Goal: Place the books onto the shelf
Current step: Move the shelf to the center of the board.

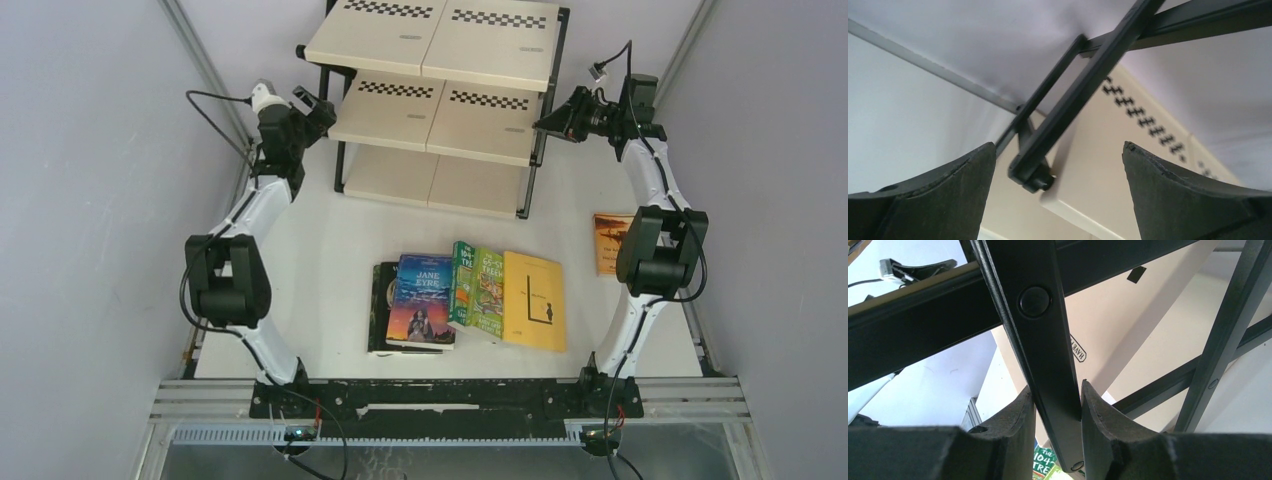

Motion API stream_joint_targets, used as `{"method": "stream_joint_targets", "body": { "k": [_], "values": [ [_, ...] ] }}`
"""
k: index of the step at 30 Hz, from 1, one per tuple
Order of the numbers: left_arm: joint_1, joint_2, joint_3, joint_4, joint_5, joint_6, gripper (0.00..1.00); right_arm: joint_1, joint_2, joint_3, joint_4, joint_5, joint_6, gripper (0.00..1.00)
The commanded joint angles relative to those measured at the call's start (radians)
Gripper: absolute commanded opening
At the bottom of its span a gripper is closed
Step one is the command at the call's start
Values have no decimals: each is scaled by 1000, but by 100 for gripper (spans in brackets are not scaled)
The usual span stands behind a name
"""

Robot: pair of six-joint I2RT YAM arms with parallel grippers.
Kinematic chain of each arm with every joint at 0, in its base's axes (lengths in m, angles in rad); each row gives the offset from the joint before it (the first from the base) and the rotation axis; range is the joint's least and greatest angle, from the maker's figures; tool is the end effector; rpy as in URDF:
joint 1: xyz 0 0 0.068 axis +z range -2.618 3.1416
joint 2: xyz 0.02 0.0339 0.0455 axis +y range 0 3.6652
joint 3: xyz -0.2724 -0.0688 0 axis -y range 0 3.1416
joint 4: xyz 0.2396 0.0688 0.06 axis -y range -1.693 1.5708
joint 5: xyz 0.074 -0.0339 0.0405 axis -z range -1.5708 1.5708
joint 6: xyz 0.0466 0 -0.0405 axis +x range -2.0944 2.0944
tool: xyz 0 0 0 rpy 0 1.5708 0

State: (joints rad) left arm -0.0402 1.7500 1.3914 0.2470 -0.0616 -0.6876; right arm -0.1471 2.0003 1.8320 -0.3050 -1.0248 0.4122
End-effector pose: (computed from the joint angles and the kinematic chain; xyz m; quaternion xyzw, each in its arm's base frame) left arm 0.4335 -0.0146 0.3402 -0.2565 0.6999 -0.2157 0.6308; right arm 0.4679 -0.0291 0.3354 -0.0406 0.7853 0.4747 0.3954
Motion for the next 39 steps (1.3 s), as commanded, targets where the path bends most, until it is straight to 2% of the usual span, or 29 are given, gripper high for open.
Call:
{"method": "stream_joint_targets", "body": {
  "k": [1,7,13,18,21,25,30,39],
  "values": [
    [-16,62,129,-102,-57,167,100,-3,0,54,-33,-27,125,8],
    [-37,139,225,-148,-136,244,100,-3,10,55,-34,-33,118,9],
    [-62,186,285,-132,-218,275,87,0,17,47,-33,-34,115,9],
    [-85,199,287,-69,-293,305,68,0,15,47,-34,-32,116,9],
    [-98,203,283,-46,-348,319,60,0,14,47,-39,-30,110,9],
    [-108,199,268,-23,-386,333,32,0,10,44,-42,-24,108,9],
    [-115,175,227,-13,-395,337,14,0,2,41,-42,-13,109,9],
    [-154,59,62,21,-420,335,11,-3,-37,-1,-37,42,128,11]
  ]
}}
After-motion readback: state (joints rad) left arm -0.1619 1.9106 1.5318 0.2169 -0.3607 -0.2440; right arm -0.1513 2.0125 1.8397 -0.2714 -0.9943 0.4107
